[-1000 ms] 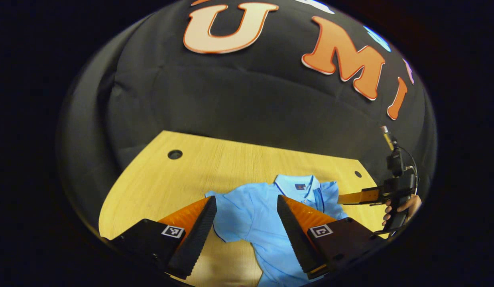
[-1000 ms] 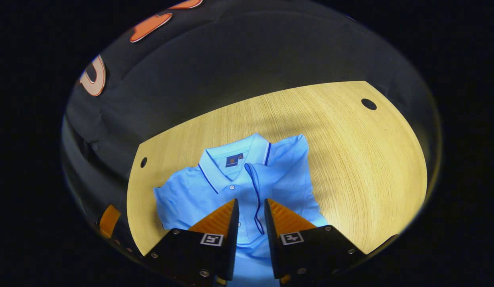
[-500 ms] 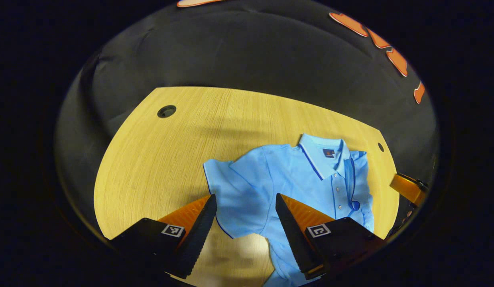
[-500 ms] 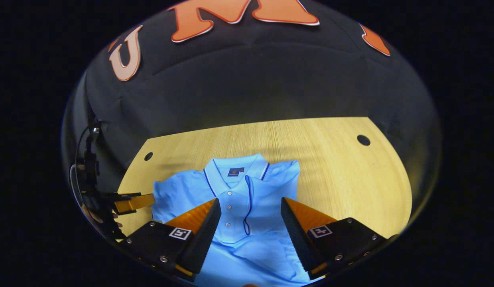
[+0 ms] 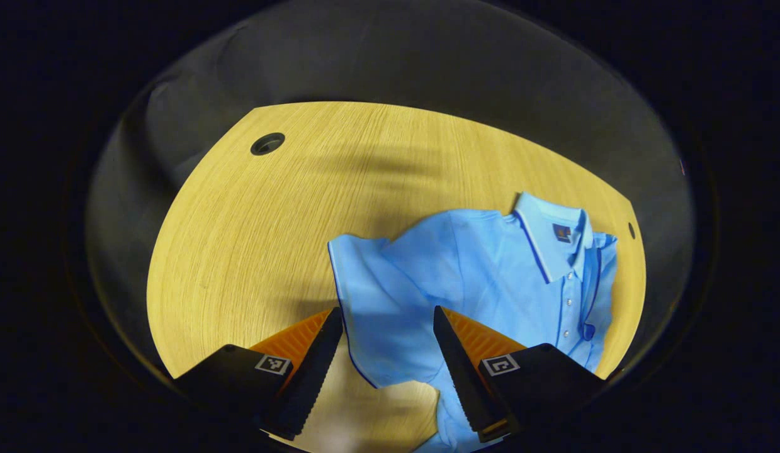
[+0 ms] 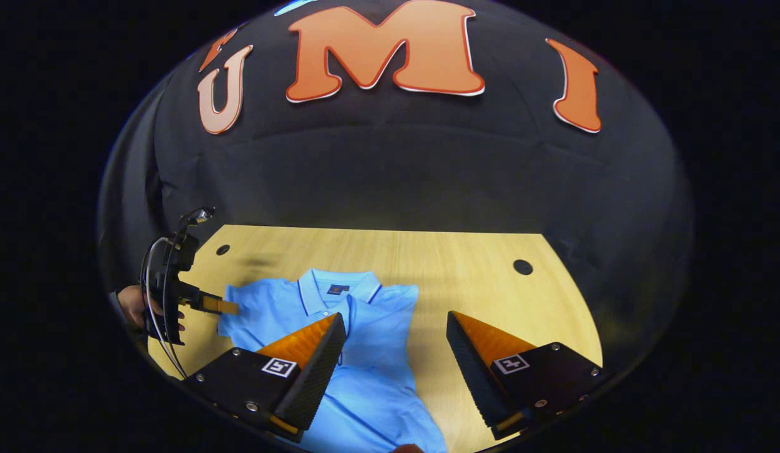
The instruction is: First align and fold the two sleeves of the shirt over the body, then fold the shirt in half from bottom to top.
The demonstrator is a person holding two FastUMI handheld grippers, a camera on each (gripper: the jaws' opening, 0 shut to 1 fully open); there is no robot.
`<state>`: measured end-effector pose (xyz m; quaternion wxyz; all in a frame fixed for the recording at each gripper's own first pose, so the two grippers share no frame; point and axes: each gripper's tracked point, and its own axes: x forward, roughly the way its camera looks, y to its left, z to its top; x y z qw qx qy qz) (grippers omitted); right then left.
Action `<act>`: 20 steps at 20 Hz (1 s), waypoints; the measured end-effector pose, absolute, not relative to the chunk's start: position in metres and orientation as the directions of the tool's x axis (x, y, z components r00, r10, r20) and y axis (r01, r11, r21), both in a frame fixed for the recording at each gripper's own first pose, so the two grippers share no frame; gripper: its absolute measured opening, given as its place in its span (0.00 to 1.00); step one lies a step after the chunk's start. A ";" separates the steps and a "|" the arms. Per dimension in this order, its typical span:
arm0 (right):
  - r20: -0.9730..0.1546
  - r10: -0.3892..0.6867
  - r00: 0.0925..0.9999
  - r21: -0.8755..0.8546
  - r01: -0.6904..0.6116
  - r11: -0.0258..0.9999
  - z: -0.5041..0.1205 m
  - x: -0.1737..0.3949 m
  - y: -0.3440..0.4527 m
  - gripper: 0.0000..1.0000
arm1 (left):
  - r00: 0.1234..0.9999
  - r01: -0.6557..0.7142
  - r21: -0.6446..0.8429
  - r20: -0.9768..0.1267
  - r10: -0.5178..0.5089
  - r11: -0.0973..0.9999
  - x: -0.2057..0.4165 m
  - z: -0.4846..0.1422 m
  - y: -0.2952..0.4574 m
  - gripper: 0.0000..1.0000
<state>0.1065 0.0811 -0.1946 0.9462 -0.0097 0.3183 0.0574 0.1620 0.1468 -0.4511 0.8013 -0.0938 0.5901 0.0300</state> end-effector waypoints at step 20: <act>-0.560 -0.060 0.827 0.013 0.081 0.997 -0.165 0.011 -0.021 0.98 | 0.374 -0.045 -0.162 -0.918 -0.133 0.986 0.185 -0.424 0.102 0.05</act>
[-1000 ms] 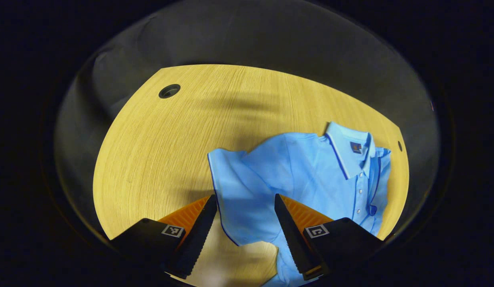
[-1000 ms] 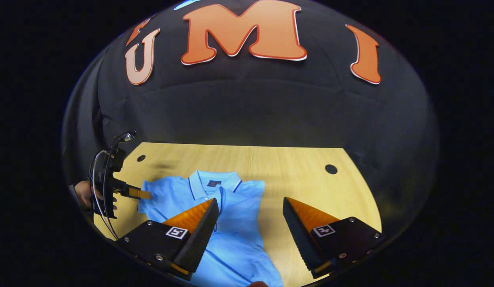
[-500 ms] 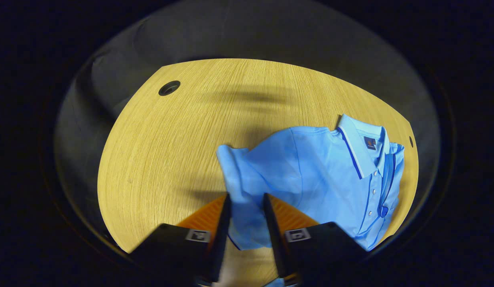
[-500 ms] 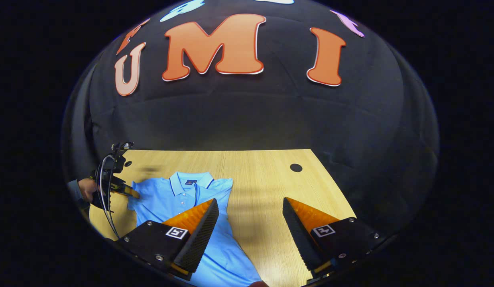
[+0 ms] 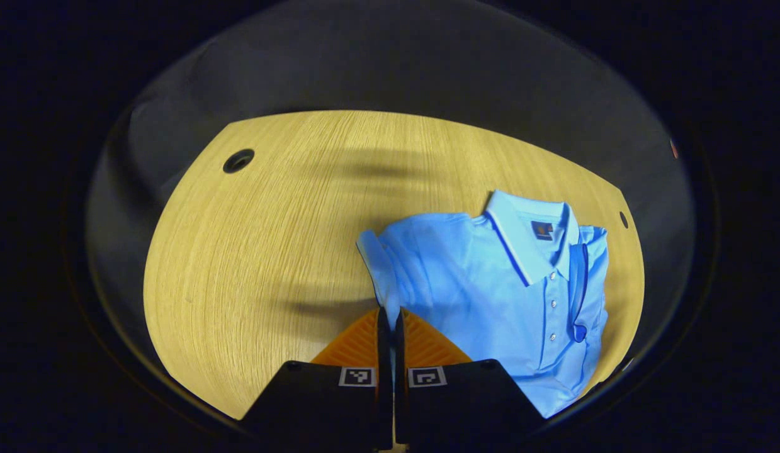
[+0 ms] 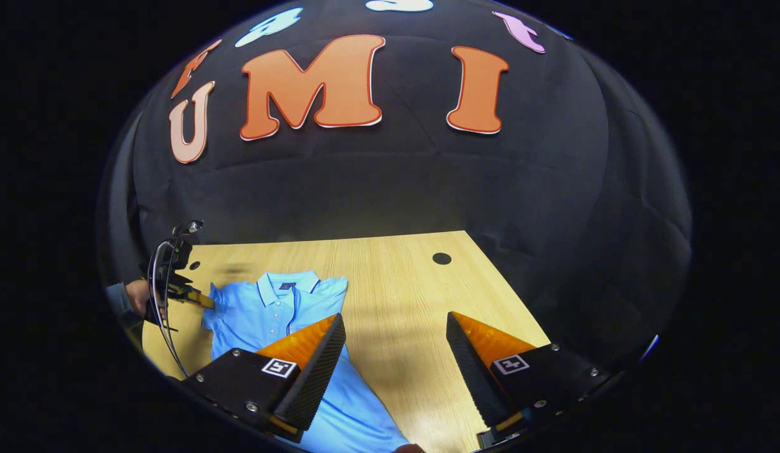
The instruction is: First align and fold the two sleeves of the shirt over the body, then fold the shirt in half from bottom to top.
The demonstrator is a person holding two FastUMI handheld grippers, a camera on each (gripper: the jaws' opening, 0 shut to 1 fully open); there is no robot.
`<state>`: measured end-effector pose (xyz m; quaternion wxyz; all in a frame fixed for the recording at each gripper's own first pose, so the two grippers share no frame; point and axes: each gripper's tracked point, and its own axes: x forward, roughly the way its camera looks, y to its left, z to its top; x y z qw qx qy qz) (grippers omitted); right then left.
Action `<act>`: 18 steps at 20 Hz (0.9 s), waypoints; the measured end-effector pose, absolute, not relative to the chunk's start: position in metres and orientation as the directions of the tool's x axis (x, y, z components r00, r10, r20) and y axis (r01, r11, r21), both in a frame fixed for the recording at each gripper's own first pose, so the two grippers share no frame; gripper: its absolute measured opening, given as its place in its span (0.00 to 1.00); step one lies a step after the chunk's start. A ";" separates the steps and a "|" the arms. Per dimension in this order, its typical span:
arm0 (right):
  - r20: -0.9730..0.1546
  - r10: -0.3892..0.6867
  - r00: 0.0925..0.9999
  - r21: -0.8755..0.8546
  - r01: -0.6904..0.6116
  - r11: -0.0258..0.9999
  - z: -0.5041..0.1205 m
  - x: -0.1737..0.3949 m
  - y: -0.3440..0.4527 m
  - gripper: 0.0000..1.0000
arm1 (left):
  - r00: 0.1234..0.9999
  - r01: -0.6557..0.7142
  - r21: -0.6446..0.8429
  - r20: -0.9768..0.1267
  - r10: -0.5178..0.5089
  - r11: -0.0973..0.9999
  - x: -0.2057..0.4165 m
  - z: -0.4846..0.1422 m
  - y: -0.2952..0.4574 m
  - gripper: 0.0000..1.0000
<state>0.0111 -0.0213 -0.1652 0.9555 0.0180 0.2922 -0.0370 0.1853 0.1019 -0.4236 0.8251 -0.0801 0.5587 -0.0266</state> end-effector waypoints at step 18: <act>-0.586 -0.076 0.807 0.008 0.100 0.995 -0.181 -0.032 -0.046 0.98 | 0.381 0.257 -0.205 -0.876 -0.294 0.944 0.202 -0.375 -0.064 0.06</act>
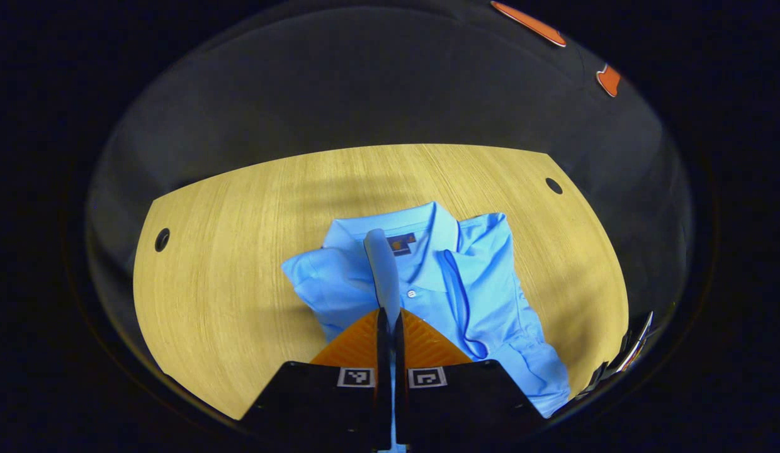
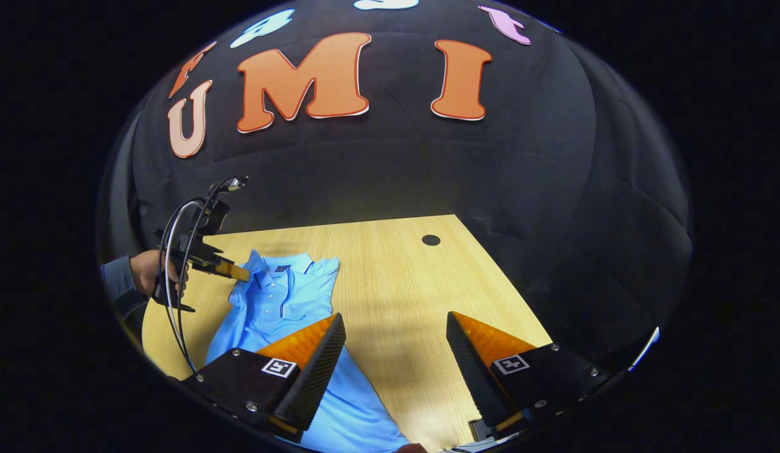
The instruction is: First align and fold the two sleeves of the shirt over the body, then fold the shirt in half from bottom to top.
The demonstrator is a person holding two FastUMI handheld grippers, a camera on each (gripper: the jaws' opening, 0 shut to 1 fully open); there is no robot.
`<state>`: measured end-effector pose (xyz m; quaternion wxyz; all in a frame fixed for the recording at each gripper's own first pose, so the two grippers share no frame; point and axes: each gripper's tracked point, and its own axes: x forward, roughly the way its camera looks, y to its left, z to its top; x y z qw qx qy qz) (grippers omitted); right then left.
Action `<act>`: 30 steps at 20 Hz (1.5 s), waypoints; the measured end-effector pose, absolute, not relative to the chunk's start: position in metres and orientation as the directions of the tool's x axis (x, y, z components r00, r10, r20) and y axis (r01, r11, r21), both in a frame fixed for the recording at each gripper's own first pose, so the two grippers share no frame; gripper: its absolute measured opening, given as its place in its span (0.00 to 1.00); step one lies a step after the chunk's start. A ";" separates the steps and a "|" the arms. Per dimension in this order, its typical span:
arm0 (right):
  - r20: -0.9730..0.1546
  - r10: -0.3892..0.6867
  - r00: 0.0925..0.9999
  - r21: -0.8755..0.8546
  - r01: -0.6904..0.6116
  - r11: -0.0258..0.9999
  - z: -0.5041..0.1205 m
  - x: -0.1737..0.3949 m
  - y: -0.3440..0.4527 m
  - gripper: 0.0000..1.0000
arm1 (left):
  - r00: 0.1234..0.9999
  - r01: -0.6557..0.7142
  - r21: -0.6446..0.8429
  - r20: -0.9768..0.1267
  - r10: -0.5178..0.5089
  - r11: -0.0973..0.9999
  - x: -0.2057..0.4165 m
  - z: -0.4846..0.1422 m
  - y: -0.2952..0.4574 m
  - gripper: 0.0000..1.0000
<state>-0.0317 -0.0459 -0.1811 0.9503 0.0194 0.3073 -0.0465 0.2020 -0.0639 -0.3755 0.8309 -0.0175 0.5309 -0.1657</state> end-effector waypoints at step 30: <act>-0.755 0.222 0.617 0.042 -0.292 0.955 -0.276 -0.135 -0.001 0.98 | 0.530 0.132 -0.198 -0.814 -0.238 0.971 -0.058 -0.306 -0.006 1.00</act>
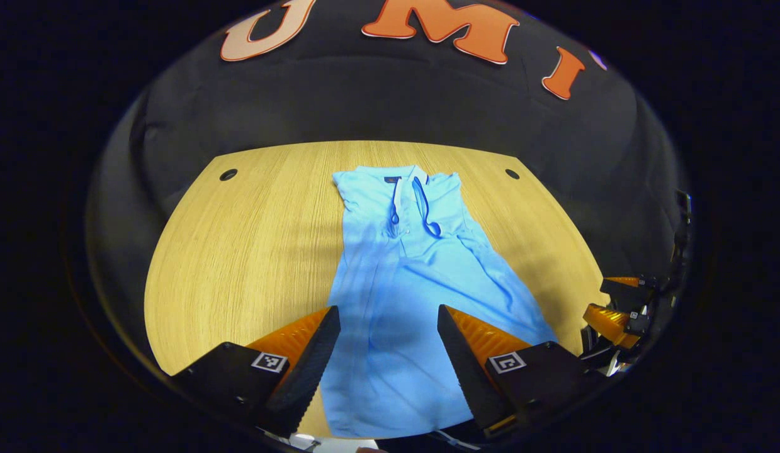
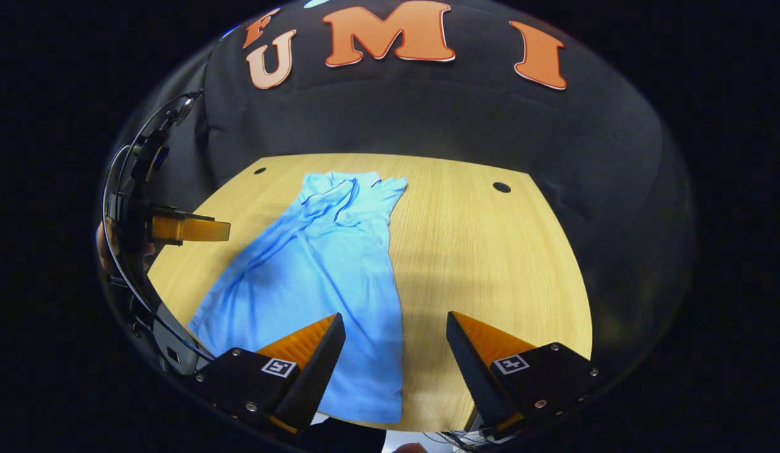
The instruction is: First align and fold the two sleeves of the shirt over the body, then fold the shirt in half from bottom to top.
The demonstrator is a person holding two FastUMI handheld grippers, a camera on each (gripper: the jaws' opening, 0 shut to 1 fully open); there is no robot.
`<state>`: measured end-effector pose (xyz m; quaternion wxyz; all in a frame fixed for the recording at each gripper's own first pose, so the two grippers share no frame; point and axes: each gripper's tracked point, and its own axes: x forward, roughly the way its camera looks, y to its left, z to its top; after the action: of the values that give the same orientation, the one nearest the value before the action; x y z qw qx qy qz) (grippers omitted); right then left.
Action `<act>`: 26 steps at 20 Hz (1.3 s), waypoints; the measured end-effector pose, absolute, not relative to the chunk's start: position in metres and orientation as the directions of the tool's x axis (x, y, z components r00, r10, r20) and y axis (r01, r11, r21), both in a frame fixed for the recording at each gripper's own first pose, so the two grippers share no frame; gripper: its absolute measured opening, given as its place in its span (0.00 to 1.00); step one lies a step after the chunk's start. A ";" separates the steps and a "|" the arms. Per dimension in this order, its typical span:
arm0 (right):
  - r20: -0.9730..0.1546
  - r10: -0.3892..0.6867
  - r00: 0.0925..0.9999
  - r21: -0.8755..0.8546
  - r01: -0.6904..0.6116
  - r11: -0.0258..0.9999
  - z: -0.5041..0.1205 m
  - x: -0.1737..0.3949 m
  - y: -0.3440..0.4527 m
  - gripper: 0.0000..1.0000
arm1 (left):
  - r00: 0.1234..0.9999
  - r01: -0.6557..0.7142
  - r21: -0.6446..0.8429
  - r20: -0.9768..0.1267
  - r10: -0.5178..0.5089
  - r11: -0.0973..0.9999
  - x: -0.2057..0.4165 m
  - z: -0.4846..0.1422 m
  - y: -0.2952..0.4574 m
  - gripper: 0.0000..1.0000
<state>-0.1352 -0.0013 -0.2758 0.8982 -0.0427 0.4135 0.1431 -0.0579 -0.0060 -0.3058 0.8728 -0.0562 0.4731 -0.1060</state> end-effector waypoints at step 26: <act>-0.876 0.133 0.464 0.032 -0.218 0.975 -0.381 -0.225 -0.015 0.77 | 0.420 0.059 -0.086 -0.902 -0.103 0.995 -0.231 -0.405 0.037 0.99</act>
<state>-0.2251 -0.0147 -0.3808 0.8546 -0.0421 0.5072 0.1027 -0.2306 0.0371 -0.4048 0.8423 -0.0201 0.5365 -0.0481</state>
